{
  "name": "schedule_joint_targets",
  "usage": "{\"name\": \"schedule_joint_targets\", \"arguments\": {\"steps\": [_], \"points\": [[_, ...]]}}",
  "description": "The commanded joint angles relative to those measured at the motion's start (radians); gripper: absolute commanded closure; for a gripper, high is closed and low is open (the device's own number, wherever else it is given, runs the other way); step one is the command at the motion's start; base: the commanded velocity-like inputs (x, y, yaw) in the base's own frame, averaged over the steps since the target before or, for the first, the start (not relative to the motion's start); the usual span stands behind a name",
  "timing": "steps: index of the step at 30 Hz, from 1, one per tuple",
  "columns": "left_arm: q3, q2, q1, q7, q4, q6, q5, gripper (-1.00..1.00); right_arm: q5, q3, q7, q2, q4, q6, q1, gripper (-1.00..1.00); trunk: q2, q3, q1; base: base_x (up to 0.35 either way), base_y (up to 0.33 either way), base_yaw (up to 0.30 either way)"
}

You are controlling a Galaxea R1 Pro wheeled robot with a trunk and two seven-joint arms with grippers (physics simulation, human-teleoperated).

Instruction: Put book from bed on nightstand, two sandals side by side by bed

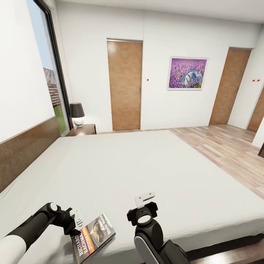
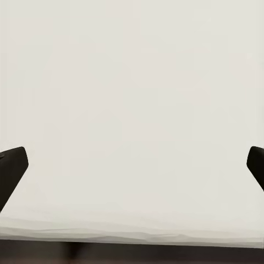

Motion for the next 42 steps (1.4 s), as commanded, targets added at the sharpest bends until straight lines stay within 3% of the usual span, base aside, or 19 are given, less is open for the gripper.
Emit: {"name": "schedule_joint_targets", "arguments": {"steps": [1, 6, 12, 18, 38, 42], "points": [[-0.004, 0.001, 0.0, 0.0, 0.016, 0.006, -0.014, -1.0, -0.009, 0.001, -0.01, 0.0, -0.001, 0.004, -0.001, -1.0, 0.0, -0.001, 0.0, 0.0, 0.0, 0.0], [0.015, 0.008, -0.001, -0.001, 0.015, 0.006, -0.01, -1.0, -0.009, 0.001, -0.01, 0.0, 0.0, 0.004, -0.001, -1.0, 0.0, -0.001, 0.0, 0.0, 0.0, 0.0], [0.097, 0.015, -0.001, -0.006, 0.014, 0.003, -0.009, -1.0, -0.008, 0.001, -0.01, 0.0, 0.0, 0.004, -0.001, -1.0, 0.0, -0.001, 0.0, 0.0, 0.0, 0.0], [0.142, 0.02, -0.002, -0.008, 0.013, 0.002, -0.009, -1.0, -0.009, 0.001, -0.01, 0.0, 0.0, 0.004, -0.001, -1.0, 0.0, -0.001, 0.0, 0.0, 0.0, 0.0], [0.165, 0.034, -0.011, -0.004, 0.006, 0.012, -0.006, -1.0, -0.008, 0.001, -0.01, 0.0, 0.0, 0.004, -0.001, -1.0, 0.0, -0.001, 0.0, 0.0, 0.0, 0.0], [0.216, 0.033, -0.022, -0.002, 0.004, 0.014, -0.005, -1.0, -0.008, 0.001, -0.01, 0.0, 0.0, 0.004, -0.001, -1.0, 0.0, -0.001, 0.0, 0.0, 0.0, 0.0]]}}
